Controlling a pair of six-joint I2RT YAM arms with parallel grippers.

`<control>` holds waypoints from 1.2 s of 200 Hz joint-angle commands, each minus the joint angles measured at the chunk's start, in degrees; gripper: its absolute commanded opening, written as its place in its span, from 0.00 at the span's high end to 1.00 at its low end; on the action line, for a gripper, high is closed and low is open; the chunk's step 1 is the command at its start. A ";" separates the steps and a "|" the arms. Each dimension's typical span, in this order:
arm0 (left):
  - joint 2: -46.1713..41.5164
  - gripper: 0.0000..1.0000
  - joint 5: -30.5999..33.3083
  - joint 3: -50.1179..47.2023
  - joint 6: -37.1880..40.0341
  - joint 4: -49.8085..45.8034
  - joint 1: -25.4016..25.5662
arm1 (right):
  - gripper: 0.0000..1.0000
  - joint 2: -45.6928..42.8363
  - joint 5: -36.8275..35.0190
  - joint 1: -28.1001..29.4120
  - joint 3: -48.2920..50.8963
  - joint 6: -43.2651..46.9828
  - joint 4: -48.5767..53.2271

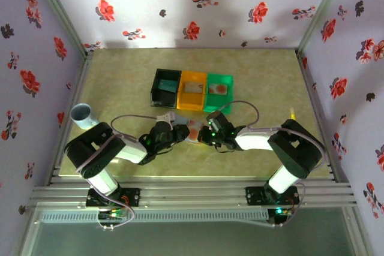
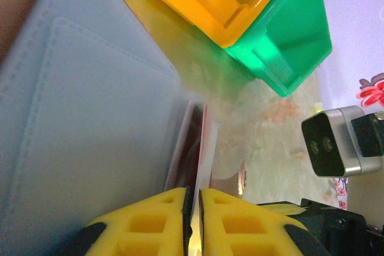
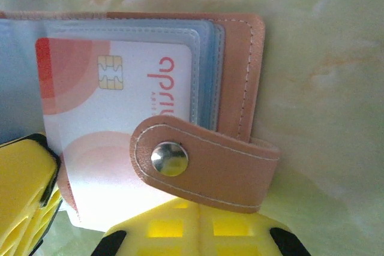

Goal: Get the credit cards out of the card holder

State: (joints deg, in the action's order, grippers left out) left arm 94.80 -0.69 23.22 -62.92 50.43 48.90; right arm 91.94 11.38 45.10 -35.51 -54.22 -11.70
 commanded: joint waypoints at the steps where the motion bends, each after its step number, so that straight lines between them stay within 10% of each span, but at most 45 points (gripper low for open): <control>1: -0.28 0.84 -6.34 1.12 2.33 -5.38 1.15 | 1.00 0.62 0.66 0.03 0.17 0.07 1.07; 74: -0.47 1.00 -7.57 1.41 3.45 -6.09 1.12 | 1.00 0.70 0.75 -0.01 0.44 0.07 0.89; 240: -8.42 1.00 -5.47 -1.00 4.99 -11.86 -1.33 | 1.00 -0.43 0.16 -0.05 1.58 0.16 0.94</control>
State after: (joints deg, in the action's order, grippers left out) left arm 88.42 -3.57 22.94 -59.90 41.01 47.94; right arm 91.83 11.42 45.10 -35.33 -54.22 -11.81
